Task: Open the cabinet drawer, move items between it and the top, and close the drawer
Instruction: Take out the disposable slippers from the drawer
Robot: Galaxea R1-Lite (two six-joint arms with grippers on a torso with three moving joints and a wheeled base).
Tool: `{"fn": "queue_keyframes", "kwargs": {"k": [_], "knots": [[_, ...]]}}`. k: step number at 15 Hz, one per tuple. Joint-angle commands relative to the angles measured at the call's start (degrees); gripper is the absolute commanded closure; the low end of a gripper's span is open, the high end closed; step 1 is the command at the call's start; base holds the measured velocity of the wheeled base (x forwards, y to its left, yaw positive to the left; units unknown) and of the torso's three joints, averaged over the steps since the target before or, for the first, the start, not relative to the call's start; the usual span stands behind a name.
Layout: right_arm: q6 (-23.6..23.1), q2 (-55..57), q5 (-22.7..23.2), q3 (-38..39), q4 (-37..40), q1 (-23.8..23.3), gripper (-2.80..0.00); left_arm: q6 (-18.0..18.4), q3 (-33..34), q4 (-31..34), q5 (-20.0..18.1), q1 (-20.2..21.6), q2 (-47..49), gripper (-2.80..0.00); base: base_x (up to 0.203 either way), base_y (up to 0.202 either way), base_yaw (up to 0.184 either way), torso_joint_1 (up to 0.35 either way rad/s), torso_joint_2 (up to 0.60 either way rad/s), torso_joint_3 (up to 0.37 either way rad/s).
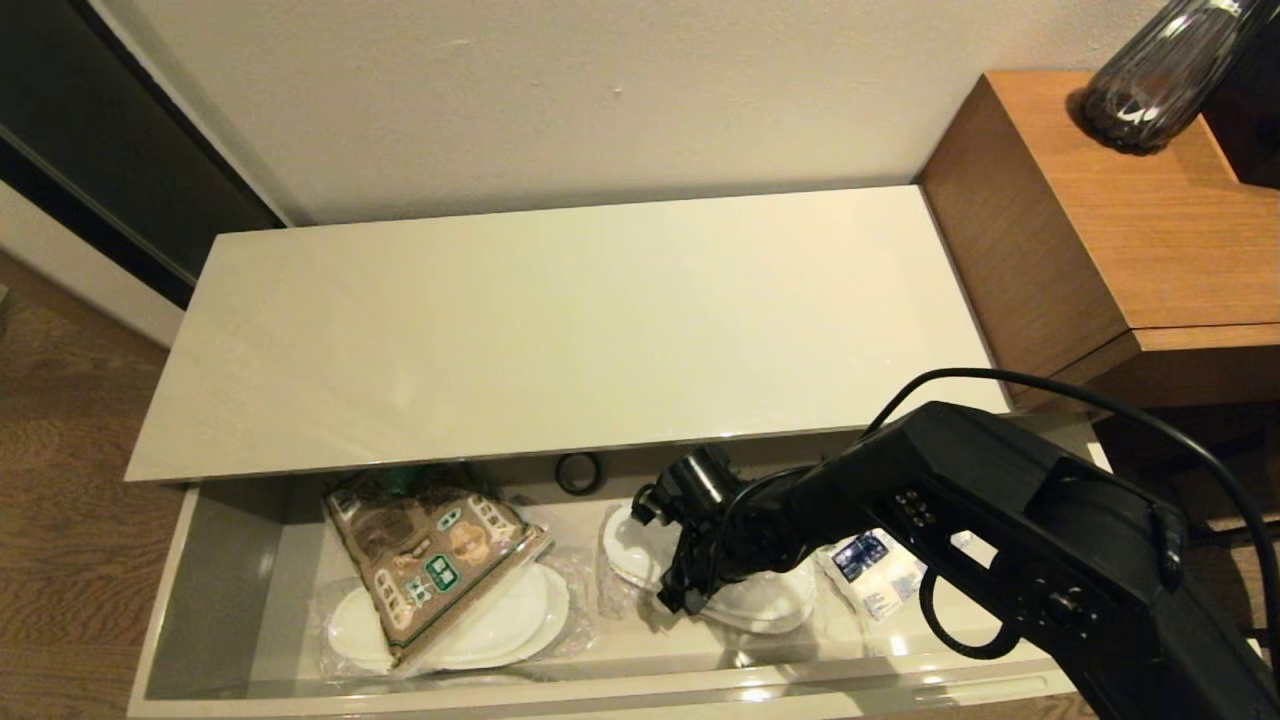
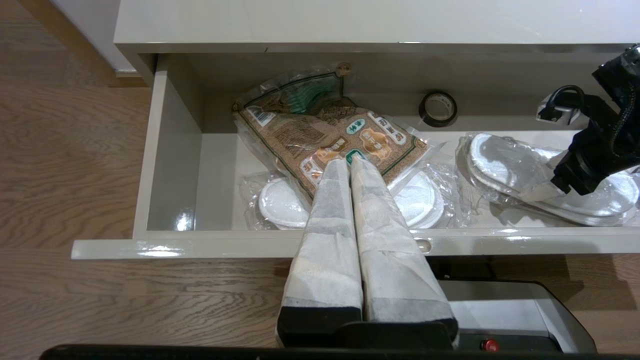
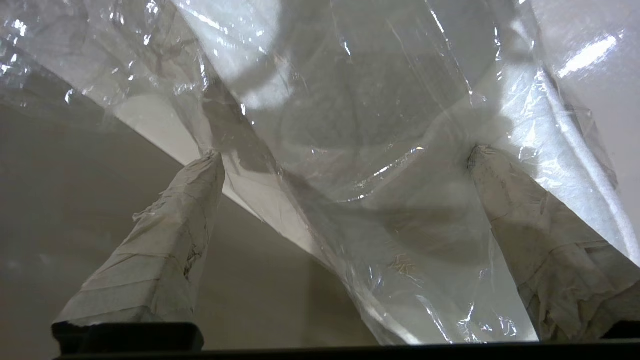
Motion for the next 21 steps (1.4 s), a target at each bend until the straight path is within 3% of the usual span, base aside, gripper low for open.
{"fn": "queue_keyframes", "kwargs": {"k": [1, 15, 16, 17, 21], "knots": [[-0.25, 0.86, 0.02, -0.56, -0.18, -0.09, -2.80, -0.05, 0.01, -0.04, 0.00, 0.00, 0.09, 0.00, 0.000, 0.000, 0.000, 0.000, 0.00, 0.000], [-0.25, 0.68, 0.02, -1.35, 3.18, -0.06, -2.80, -0.05, 0.01, -0.04, 0.08, 0.00, 0.09, 0.00, 0.000, 0.000, 0.000, 0.000, 0.00, 0.000], [-0.25, 0.77, -0.41, -1.43, 3.33, 0.00, -2.54, -0.05, 0.01, -0.04, -0.01, 0.00, 0.09, 0.00, 0.000, 0.000, 0.000, 0.000, 0.00, 0.000], [-0.26, 0.77, -0.51, -1.52, 3.65, 0.00, 0.00, -0.05, 0.01, -0.04, -0.01, 0.00, 0.09, 0.00, 0.000, 0.000, 0.000, 0.000, 0.00, 0.000], [0.11, 0.23, -0.47, -0.81, 3.84, -0.01, 0.00, -0.05, 0.01, -0.04, -0.01, 0.00, 0.09, 0.00, 0.000, 0.000, 0.000, 0.000, 0.00, 0.000]]}}
